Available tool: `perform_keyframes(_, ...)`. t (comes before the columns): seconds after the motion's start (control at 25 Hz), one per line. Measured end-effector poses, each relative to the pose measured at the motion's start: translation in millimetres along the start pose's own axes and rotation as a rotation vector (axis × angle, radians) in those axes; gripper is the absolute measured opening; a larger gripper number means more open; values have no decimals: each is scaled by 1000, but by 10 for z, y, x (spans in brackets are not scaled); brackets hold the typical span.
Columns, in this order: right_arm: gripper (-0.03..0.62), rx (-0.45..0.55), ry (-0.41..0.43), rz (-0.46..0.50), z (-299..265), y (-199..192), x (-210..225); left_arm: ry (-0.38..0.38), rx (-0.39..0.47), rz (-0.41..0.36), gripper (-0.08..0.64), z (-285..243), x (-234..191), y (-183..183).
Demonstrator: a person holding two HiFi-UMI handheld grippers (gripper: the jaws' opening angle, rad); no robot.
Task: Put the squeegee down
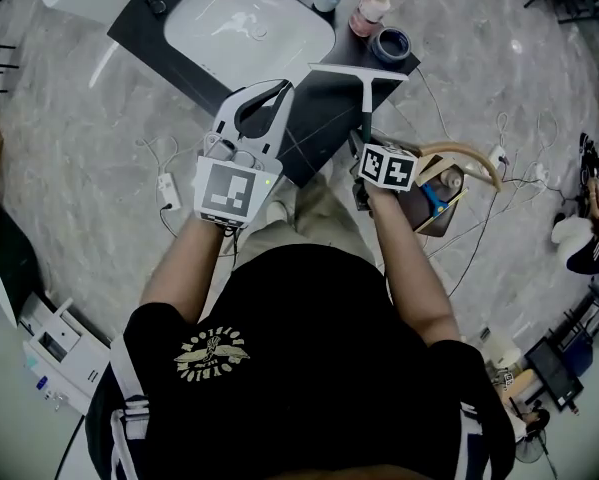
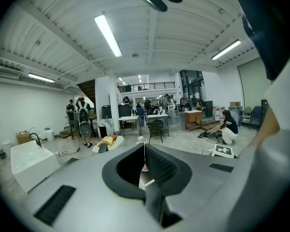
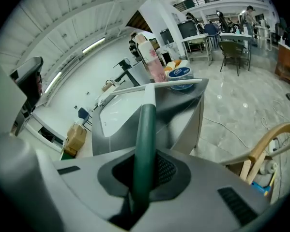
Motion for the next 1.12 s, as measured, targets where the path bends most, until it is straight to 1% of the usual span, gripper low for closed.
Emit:
perform_keyframes(0.24, 51, -53, -30, -48, -188, -46, -15, 1, -24, 0, 25, 111, 23, -18)
perform_keyframes(0.4, 51, -78, -53, -82, -352, 17, -93, 0, -24, -8, 25, 144, 37, -35)
perform_keyframes(0.48, 51, -91, -49, -108, -434, 56, -142, -1, -21, -13, 25, 151, 41, -37)
perform_keyframes(0.56, 53, -90, -29, -126, -501, 98, -197, 1, -35, -2, 25, 163, 44, -48)
perform_keyframes(0.6, 74, -82, -17, -123, -524, 120, -225, 3, -39, 1, 25, 167, 39, -52)
perform_keyframes(0.68, 179, -60, 7, -95, -562, 163, -272, 8, -41, 0, 25, 165, 20, -62)
perform_keyframes(0.76, 240, -50, 35, -60, -602, 185, -301, 12, -38, -3, 25, 157, -4, -79)
perform_keyframes(0.92, 268, -71, 72, 2, -675, 185, -324, 19, -30, -11, 25, 119, -61, -100)
perform_keyframes(1.12, 275, -61, 74, 58, -768, 243, -277, 26, -12, -42, 25, 15, -159, -108)
Point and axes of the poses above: the fingertips, and each gripper's own axes: z backward along the fingers, x to its right, y out of its top, the point moved 10 cm from there along z, backward along the fingers, and after that the axes turned 12 degrees about -y, right-handed, at the moved point
